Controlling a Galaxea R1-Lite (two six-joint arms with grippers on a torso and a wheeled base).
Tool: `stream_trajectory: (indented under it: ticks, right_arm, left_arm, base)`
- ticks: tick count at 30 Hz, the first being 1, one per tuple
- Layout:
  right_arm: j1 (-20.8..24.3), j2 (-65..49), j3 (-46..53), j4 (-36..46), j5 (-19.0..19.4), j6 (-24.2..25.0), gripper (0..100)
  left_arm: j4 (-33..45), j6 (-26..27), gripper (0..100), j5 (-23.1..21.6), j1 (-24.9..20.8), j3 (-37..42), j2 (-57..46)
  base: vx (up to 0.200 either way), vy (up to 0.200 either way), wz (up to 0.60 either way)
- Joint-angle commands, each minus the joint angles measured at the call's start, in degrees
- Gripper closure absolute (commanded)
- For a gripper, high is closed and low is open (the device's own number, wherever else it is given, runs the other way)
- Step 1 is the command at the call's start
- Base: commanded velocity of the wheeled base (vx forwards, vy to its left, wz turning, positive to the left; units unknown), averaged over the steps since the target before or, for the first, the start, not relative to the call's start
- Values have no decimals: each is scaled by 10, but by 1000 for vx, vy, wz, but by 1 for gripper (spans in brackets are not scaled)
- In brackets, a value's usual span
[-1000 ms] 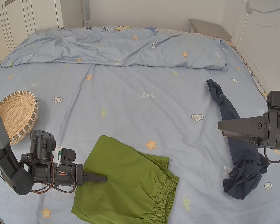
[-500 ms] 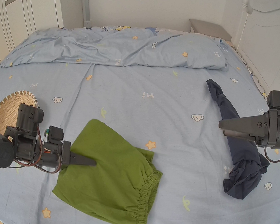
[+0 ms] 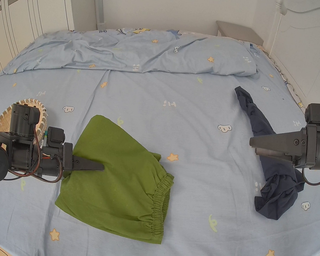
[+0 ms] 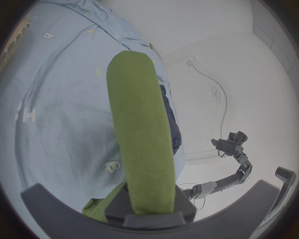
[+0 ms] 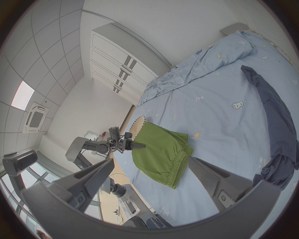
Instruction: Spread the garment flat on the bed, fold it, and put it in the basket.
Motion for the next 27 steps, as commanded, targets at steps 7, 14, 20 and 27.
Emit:
stream_trajectory:
  ticks: [7,14,20,27]
  right_arm:
    - [0,6,0,0,0,0,0]
    - [0,6,0,0,0,0,0]
    - [0,6,0,0,0,0,0]
    - [0,5,0,0,0,1,0]
  left_arm:
    - [28,0,100,-1,25,-41,-3]
    - [47,0,100,-2,37,-54,-7]
    - [48,0,100,-2,29,-50,-6]
    - [50,0,100,-2,13,-44,-4]
  base:
    - [0,86,0]
    - [0,200,0]
    - [0,200,0]
    - [0,200,0]
